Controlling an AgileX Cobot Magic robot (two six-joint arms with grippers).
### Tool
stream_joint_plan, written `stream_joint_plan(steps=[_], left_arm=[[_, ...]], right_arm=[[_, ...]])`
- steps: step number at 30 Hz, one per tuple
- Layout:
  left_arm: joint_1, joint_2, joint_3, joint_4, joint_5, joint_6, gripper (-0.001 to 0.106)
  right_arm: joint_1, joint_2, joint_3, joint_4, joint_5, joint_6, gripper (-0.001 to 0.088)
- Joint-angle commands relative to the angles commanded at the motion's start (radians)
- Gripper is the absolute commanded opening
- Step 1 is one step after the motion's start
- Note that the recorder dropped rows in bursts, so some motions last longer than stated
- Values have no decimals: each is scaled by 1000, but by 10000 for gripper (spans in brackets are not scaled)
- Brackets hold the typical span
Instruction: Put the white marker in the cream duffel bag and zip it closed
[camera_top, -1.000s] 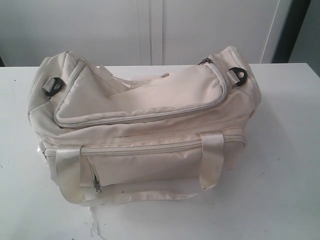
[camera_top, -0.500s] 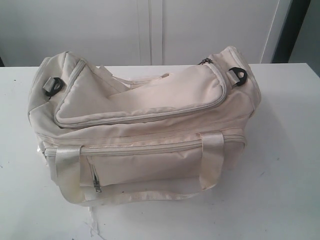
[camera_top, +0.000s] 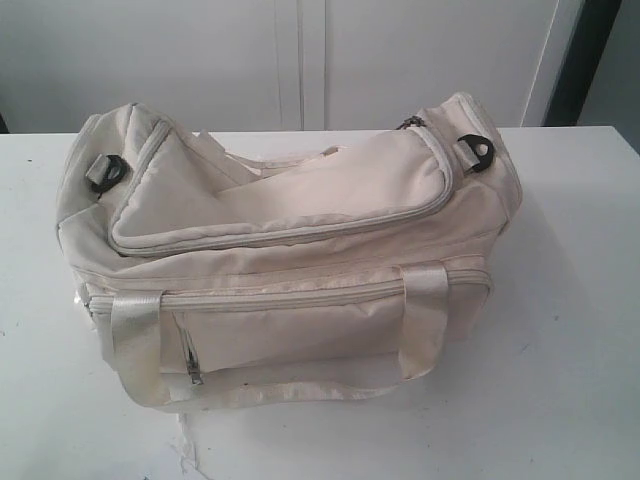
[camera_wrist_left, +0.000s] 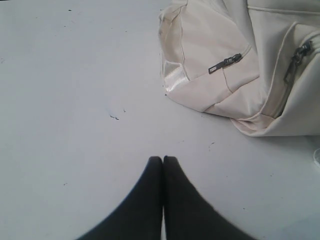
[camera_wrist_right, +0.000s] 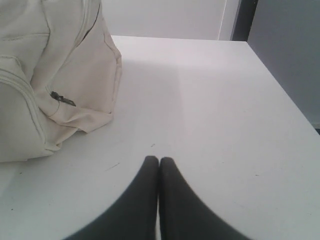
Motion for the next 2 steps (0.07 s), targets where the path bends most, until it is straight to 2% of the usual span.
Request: stream_joint_plan(steps=[2], left_arm=[[0, 0, 0, 0, 0, 0, 0]], right_arm=[[0, 0, 0, 0, 0, 0, 7]])
